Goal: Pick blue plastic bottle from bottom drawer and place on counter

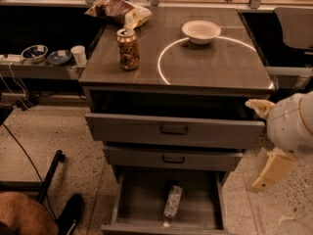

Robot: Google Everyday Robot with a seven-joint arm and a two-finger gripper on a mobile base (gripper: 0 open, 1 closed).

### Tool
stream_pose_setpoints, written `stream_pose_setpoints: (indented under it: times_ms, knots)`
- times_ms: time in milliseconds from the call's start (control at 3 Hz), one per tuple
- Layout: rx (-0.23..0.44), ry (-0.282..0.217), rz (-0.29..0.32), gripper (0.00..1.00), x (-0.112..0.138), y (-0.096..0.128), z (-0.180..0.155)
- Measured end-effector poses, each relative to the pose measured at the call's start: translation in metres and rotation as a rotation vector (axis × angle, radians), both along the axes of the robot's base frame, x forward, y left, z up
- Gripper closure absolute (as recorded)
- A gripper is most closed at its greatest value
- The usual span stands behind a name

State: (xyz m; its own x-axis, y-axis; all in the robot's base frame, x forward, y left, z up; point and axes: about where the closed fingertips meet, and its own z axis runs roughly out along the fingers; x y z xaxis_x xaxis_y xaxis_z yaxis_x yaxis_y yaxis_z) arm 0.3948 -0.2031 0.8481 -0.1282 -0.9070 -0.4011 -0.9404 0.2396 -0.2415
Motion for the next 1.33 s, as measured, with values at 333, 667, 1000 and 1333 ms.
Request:
stream_pose_setpoints:
  times_ms: [333,667,1000,1333]
  knots:
    - [-0.004,-0.035,0.045,0.0,-0.002,-0.001,-0.003]
    - [-0.068,-0.042,0.059,0.0,-0.005,0.003,-0.02]
    - [-0.152,-0.098,0.129,0.0,-0.025,0.016,-0.066]
    - [-0.195,-0.128,0.269,0.0,-0.054,0.014,-0.142]
